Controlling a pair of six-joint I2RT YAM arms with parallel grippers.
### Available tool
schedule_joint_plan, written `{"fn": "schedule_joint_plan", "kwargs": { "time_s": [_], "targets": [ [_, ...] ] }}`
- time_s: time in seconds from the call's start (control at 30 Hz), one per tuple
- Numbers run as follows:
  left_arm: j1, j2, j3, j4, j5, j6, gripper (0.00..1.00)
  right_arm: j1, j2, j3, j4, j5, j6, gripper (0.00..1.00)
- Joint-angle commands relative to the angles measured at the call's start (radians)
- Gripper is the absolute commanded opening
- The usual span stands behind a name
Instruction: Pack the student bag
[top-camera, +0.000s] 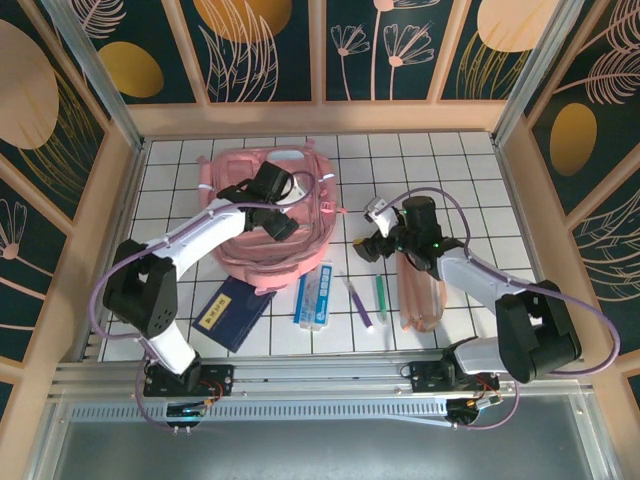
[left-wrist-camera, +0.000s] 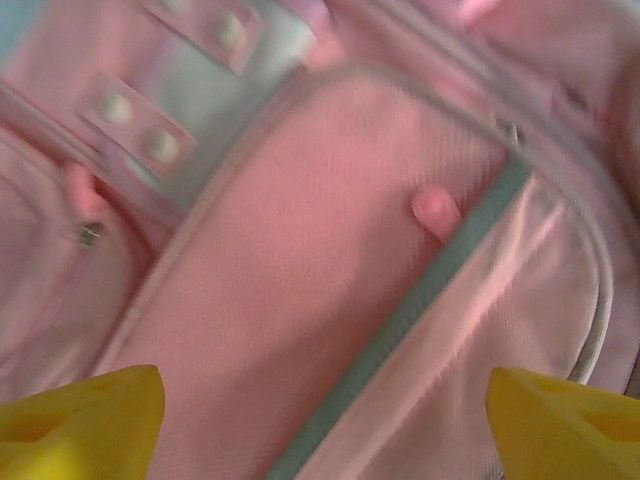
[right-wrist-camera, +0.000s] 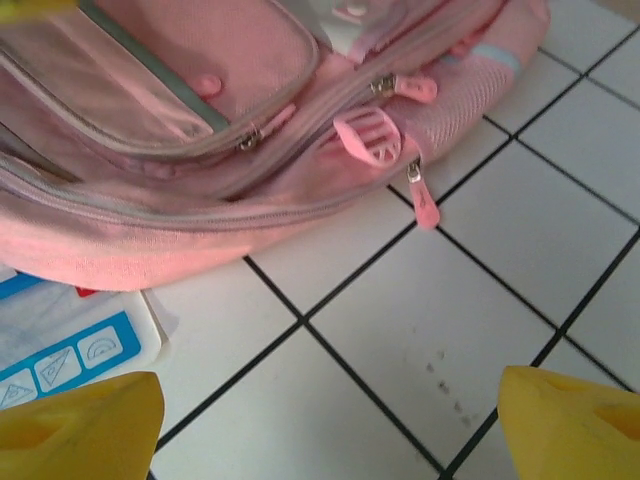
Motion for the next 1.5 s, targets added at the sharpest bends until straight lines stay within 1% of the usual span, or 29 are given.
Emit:
{"fn": "schedule_joint_plan", "kwargs": {
  "time_s": [0.0, 0.07, 0.17, 0.2, 0.23, 0.27, 0.3, 0.37, 0.43, 0.47, 0.53, 0.57, 0.6, 0.63, 0.67, 0.7, 0.73, 0.8, 0.87, 0.9, 0.93, 1.03, 1.1, 1.17, 1.23, 1.33, 1.4, 1.47],
  "targets": [
    [0.005, 0.035, 0.007, -0.040, 0.005, 0.099, 0.84, -0.012, 0.014, 0.038, 0.045, -0.056, -0.050, 0.87],
    [0.004, 0.069, 0.021, -0.062, 0.025, 0.104, 0.85, -0.017, 0.023, 0.038, 0.038, -0.069, -0.065, 0.87],
    [0.004, 0.100, 0.050, -0.134, 0.159, 0.111, 0.85, -0.033, 0.034, 0.043, 0.015, -0.105, -0.085, 0.88],
    [0.004, 0.099, 0.044, -0.140, 0.211, 0.111, 0.88, -0.038, 0.037, 0.044, 0.007, -0.119, -0.091, 0.88],
    [0.003, 0.093, 0.031, -0.136, 0.248, 0.113, 0.96, -0.044, 0.038, 0.048, 0.000, -0.131, -0.094, 0.88],
    [0.004, 0.088, 0.015, -0.122, 0.261, 0.112, 0.99, -0.048, 0.040, 0.051, -0.005, -0.137, -0.099, 0.88],
    [0.004, 0.084, -0.002, -0.109, 0.271, 0.115, 0.99, -0.051, 0.041, 0.052, -0.006, -0.139, -0.100, 0.88],
    [0.005, 0.091, -0.020, -0.091, 0.255, 0.121, 0.99, -0.052, 0.043, 0.052, -0.003, -0.143, -0.107, 0.88],
    [0.005, 0.115, -0.014, -0.086, 0.193, 0.120, 0.99, -0.052, 0.045, 0.052, -0.002, -0.155, -0.111, 0.88],
    [0.004, 0.128, -0.014, -0.069, 0.131, 0.117, 0.98, -0.051, 0.049, 0.050, 0.004, -0.159, -0.111, 0.88],
    [0.005, 0.158, -0.013, -0.023, -0.004, 0.109, 0.82, -0.052, 0.056, 0.048, 0.021, -0.163, -0.099, 0.87],
    [0.003, 0.173, -0.001, -0.019, -0.051, 0.111, 0.65, -0.051, 0.061, 0.048, 0.028, -0.164, -0.093, 0.87],
    [0.004, 0.181, 0.013, -0.014, -0.082, 0.112, 0.43, -0.052, 0.065, 0.050, 0.037, -0.159, -0.086, 0.86],
    [0.003, 0.185, 0.030, -0.015, -0.099, 0.107, 0.28, -0.053, 0.069, 0.054, 0.041, -0.157, -0.084, 0.84],
    [0.003, 0.181, 0.056, -0.032, -0.087, 0.105, 0.15, -0.060, 0.075, 0.059, 0.044, -0.156, -0.084, 0.84],
    [0.002, 0.166, 0.080, -0.051, -0.053, 0.107, 0.06, -0.066, 0.080, 0.064, 0.049, -0.159, -0.088, 0.84],
    [0.002, 0.147, 0.092, -0.060, -0.017, 0.111, 0.03, -0.074, 0.086, 0.068, 0.049, -0.170, -0.103, 0.83],
    [0.003, 0.083, 0.082, -0.057, 0.083, 0.149, 0.03, -0.092, 0.106, 0.083, 0.040, -0.209, -0.156, 0.83],
    [0.003, 0.021, 0.056, -0.073, 0.185, 0.243, 0.02, -0.098, 0.140, 0.111, 0.013, -0.232, -0.224, 0.83],
    [0.003, -0.017, 0.034, -0.069, 0.220, 0.296, 0.00, -0.098, 0.161, 0.132, -0.023, -0.258, -0.280, 0.83],
    [0.002, -0.055, 0.012, -0.059, 0.252, 0.339, 0.00, -0.097, 0.180, 0.150, -0.053, -0.278, -0.329, 0.84],
    [0.002, -0.188, -0.107, 0.029, 0.323, 0.483, 0.00, -0.098, 0.249, 0.213, -0.089, -0.256, -0.392, 0.83],
    [0.002, -0.287, -0.200, 0.129, 0.364, 0.581, 0.00, -0.097, 0.297, 0.250, -0.110, -0.232, -0.431, 0.84],
    [0.004, -0.365, -0.273, 0.265, 0.385, 0.576, 0.00, -0.098, 0.345, 0.292, -0.122, -0.226, -0.455, 0.84],
    [0.004, -0.401, -0.301, 0.331, 0.408, 0.571, 0.00, -0.099, 0.384, 0.330, -0.129, -0.236, -0.447, 0.84],
    [0.005, -0.386, -0.265, 0.319, 0.436, 0.550, 0.00, -0.100, 0.426, 0.363, -0.167, -0.284, -0.451, 0.84],
    [0.004, -0.362, -0.235, 0.298, 0.438, 0.535, 0.00, -0.101, 0.434, 0.369, -0.220, -0.347, -0.483, 0.84],
    [0.004, -0.341, -0.214, 0.294, 0.431, 0.523, 0.00, -0.103, 0.432, 0.358, -0.246, -0.397, -0.461, 0.84]
  ]
}}
